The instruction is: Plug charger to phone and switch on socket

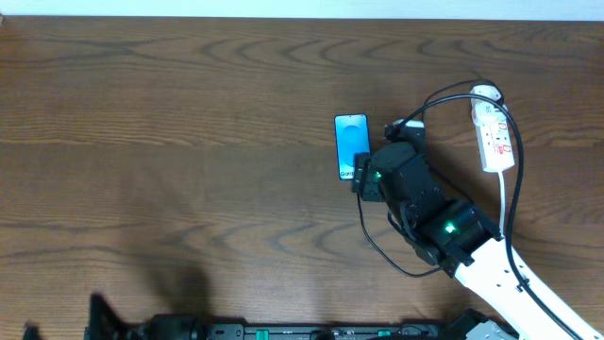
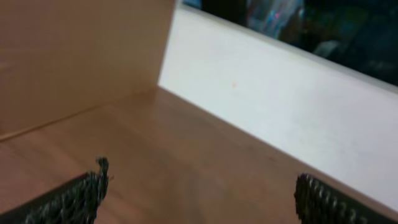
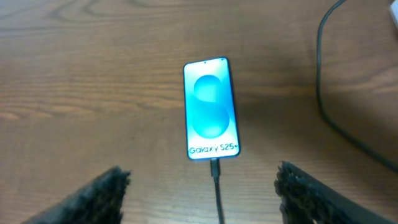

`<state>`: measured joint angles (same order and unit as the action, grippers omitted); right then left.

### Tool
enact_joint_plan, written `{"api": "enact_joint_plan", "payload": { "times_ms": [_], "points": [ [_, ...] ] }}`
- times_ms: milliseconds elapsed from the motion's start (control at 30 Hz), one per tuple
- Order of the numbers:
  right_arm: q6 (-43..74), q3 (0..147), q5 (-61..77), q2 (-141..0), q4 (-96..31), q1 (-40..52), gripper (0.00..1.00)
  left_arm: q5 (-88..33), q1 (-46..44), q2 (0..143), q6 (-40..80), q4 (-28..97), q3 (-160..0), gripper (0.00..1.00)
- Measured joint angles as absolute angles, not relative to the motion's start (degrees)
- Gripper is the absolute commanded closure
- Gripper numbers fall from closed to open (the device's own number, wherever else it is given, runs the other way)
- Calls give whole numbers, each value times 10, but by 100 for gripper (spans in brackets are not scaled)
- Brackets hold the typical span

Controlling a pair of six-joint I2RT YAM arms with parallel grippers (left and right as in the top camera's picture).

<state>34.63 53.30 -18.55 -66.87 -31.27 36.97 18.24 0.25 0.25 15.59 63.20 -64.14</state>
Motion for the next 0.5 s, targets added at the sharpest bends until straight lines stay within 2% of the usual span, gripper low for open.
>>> {"api": "enact_joint_plan", "payload": {
  "times_ms": [100,133,500],
  "points": [
    [348,533,-184,-667,-334,362,83,155,3,3,156,557,-560,2],
    [344,533,-185,-666,-342,359,97,148,3,3,156,545,-540,2],
    [350,634,-182,-649,-495,263,99,18,3,6,156,308,-285,2]
  ]
}}
